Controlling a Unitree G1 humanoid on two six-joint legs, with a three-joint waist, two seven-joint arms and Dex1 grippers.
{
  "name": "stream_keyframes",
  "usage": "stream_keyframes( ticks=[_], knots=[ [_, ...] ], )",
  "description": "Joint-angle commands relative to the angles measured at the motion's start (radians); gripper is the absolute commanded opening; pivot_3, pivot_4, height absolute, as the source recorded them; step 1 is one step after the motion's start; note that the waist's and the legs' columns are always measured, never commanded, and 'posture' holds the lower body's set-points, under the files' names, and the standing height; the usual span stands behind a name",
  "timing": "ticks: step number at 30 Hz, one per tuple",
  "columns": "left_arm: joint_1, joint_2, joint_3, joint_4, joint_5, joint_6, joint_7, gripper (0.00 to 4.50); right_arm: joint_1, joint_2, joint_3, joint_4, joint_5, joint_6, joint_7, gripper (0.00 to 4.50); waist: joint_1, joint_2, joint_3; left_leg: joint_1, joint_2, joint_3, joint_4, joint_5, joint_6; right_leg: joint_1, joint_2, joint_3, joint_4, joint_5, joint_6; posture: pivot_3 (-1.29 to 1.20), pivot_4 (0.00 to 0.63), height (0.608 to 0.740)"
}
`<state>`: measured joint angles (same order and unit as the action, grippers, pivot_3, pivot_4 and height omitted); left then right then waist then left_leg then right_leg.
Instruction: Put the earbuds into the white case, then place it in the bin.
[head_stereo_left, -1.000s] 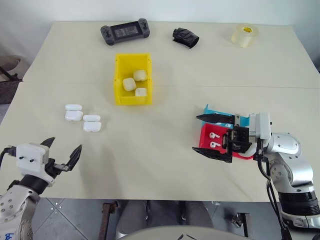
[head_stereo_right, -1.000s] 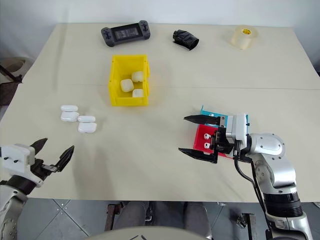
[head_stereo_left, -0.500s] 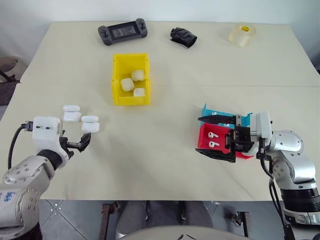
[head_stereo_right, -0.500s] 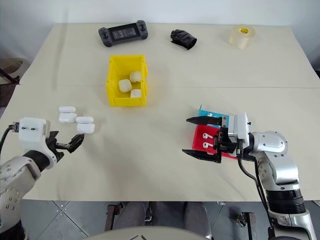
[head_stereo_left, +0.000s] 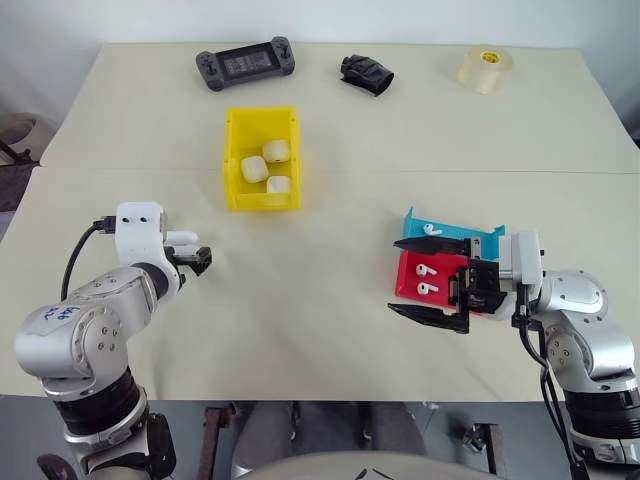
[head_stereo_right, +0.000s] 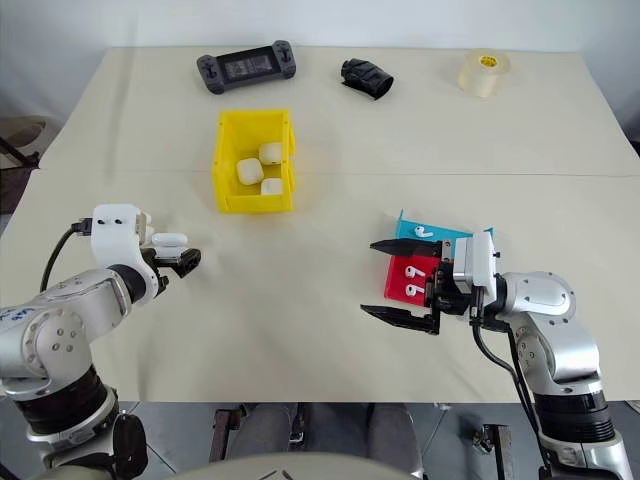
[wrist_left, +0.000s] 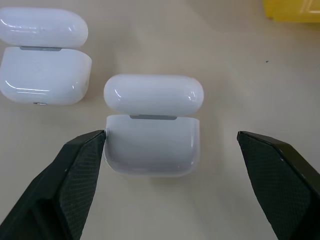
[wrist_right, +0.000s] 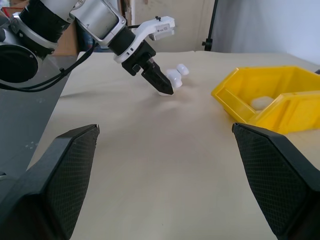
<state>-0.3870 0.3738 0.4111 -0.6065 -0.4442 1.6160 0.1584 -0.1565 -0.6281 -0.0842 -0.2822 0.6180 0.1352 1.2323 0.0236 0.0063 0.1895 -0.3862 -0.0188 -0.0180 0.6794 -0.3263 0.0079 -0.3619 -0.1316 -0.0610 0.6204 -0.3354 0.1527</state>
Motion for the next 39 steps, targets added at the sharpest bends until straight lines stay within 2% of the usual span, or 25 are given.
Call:
stream_keyframes(
  ticks=[1, 7, 16, 22, 28, 31, 35, 39],
  knots=[
    [-0.054, 0.016, -0.011, 0.029, 0.032, -0.002, 0.025, 4.47, 0.019, 0.007, -0.017, -0.058, 0.023, -0.006, -0.021, 4.5, 0.0, 0.0, 0.0, 0.0, 0.0, 0.0, 0.0, 0.0, 0.0, 0.0, 0.0, 0.0, 0.0, 0.0, 0.0, 0.0, 0.15, 0.74],
    [-0.074, 0.012, -0.034, 0.091, 0.044, -0.002, 0.046, 4.47, 0.041, 0.015, -0.019, -0.08, 0.021, -0.009, -0.049, 4.5, 0.001, 0.0, 0.0, 0.0, -0.001, 0.0, 0.0, 0.0, 0.0, 0.0, -0.001, 0.0, 0.0, 0.0, 0.0, 0.0, 0.15, 0.74],
    [-0.033, 0.015, -0.023, 0.06, 0.026, -0.002, 0.069, 4.47, 0.051, 0.021, -0.012, -0.086, 0.016, -0.019, -0.07, 4.5, 0.0, 0.0, 0.0, 0.0, 0.0, 0.0, 0.0, 0.0, 0.0, 0.0, -0.001, 0.0, 0.0, 0.0, 0.0, 0.0, 0.15, 0.74],
    [0.008, -0.037, -0.028, 0.02, 0.026, -0.002, 0.103, 4.47, 0.039, 0.031, -0.005, -0.075, 0.009, -0.025, -0.074, 4.5, 0.0, 0.0, 0.0, 0.0, 0.0, 0.0, 0.0, 0.0, 0.0, 0.0, -0.001, 0.001, 0.0, 0.0, 0.0, 0.0, 0.15, 0.74],
    [0.006, -0.041, -0.023, 0.032, 0.025, -0.002, 0.107, 4.47, 0.034, 0.037, -0.003, -0.074, 0.007, -0.024, -0.077, 4.5, 0.001, 0.0, 0.0, 0.0, -0.001, 0.0, 0.0, 0.0, 0.0, 0.0, -0.001, 0.001, 0.0, 0.0, 0.0, 0.0, 0.15, 0.74],
    [0.002, -0.038, -0.026, 0.039, 0.035, -0.002, 0.109, 3.89, 0.041, 0.036, -0.006, -0.076, 0.007, -0.024, -0.077, 4.5, 0.0, 0.0, 0.0, 0.0, -0.001, 0.0, 0.0, 0.0, 0.0, 0.0, -0.001, 0.001, 0.0, 0.0, 0.0, 0.0, 0.15, 0.74],
    [-0.004, -0.03, -0.028, 0.046, 0.031, -0.002, 0.1, 2.77, 0.047, 0.035, -0.01, -0.078, 0.007, -0.025, -0.079, 4.5, 0.0, 0.0, 0.0, 0.0, -0.001, 0.0, 0.0, 0.0, 0.0, 0.0, 0.0, 0.001, 0.0, 0.0, 0.0, 0.0, 0.15, 0.74],
    [-0.014, 0.001, -0.02, 0.049, 0.02, -0.002, 0.06, 2.77, 0.048, 0.035, -0.01, -0.076, 0.004, -0.027, -0.081, 4.5, 0.0, 0.0, 0.0, 0.0, -0.001, 0.0, 0.0, 0.0, 0.0, 0.0, 0.0, 0.001, 0.0, 0.0, 0.0, 0.0, 0.15, 0.74]
  ],
)
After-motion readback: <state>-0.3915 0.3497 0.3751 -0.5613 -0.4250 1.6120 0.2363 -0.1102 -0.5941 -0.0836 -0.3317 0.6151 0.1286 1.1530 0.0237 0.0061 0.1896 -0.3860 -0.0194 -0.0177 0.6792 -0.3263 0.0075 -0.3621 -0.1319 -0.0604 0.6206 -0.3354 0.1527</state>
